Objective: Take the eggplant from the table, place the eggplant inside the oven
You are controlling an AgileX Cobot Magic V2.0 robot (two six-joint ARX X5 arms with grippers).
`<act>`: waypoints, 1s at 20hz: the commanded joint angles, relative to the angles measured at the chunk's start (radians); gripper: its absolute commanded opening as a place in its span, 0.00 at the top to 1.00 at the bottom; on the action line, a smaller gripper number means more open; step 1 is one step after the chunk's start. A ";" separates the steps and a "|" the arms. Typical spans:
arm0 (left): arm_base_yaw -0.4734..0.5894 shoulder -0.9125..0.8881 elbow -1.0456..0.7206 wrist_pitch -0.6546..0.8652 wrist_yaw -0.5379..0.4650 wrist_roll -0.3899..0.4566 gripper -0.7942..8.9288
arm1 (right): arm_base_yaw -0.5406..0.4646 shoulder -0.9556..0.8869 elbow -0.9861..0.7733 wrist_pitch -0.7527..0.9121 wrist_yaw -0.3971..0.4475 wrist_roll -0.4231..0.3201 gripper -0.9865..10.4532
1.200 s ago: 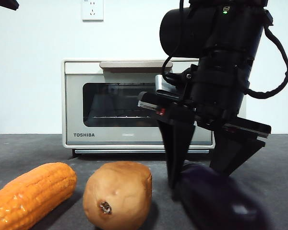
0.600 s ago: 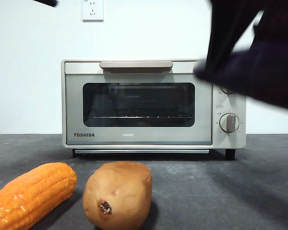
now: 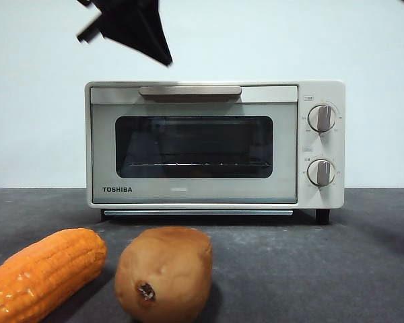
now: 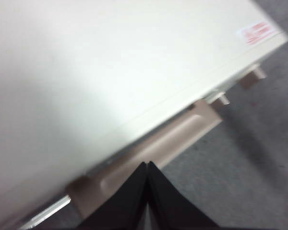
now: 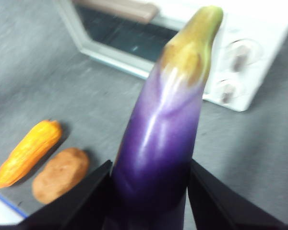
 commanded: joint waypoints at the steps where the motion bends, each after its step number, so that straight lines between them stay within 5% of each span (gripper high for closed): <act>1: -0.024 0.048 0.038 0.008 -0.045 0.052 0.91 | 0.011 -0.026 0.019 -0.006 0.021 -0.008 0.78; 8: -0.048 0.108 0.038 -0.023 -0.115 0.100 0.91 | 0.011 -0.065 0.019 -0.023 0.024 -0.008 0.78; 20: -0.194 0.108 0.042 -0.370 -0.081 0.098 0.91 | 0.011 -0.063 0.019 -0.017 0.021 -0.009 0.78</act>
